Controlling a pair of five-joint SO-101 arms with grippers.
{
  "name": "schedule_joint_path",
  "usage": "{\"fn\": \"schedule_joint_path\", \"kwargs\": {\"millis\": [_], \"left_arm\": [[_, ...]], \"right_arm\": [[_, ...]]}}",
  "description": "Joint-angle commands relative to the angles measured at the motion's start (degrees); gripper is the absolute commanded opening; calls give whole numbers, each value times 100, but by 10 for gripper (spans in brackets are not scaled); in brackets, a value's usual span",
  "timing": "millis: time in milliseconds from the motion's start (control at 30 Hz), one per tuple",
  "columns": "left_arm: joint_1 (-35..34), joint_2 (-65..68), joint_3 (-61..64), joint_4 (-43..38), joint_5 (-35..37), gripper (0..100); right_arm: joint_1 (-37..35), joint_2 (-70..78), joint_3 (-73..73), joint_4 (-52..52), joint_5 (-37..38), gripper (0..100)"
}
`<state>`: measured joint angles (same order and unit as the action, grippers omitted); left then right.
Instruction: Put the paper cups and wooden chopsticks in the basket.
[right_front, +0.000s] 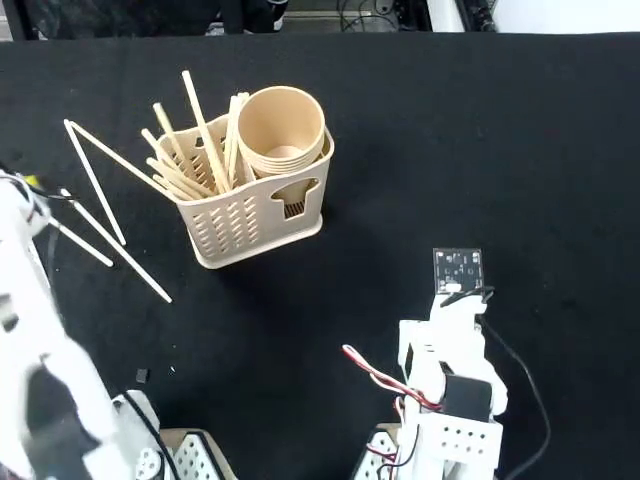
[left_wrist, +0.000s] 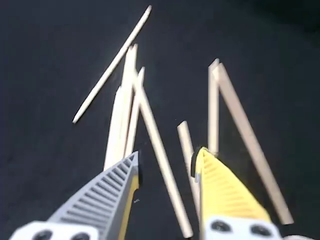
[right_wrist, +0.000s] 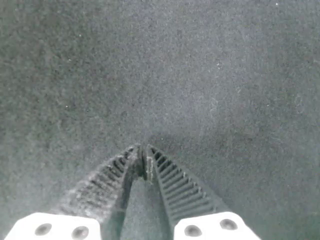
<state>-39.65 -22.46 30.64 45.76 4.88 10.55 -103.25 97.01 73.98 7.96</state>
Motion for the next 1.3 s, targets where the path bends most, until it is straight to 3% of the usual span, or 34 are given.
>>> {"fn": "schedule_joint_path", "kwargs": {"millis": [0,267,500,600,700,1133,1267], "left_arm": [[-444,2110,-1446,220,-325,192],[-699,5275,-4391,1319,-1380,189],[-857,7473,-6695,2040,-1635,187],[-936,8193,-7591,2453,-1749,128],[-963,8721,-8418,3007,-1776,21],[-804,9890,-11758,5538,-1749,29],[-796,9837,-11952,5521,-1600,29]], "right_arm": [[-62,-382,-48,18,-9,13],[-62,-382,-48,18,-9,13],[-62,-382,-48,18,-9,13],[-62,-382,-48,18,-9,13],[-62,-382,-48,18,-9,13],[-62,-382,-48,18,-9,13],[-62,-382,-48,18,-9,13]]}}
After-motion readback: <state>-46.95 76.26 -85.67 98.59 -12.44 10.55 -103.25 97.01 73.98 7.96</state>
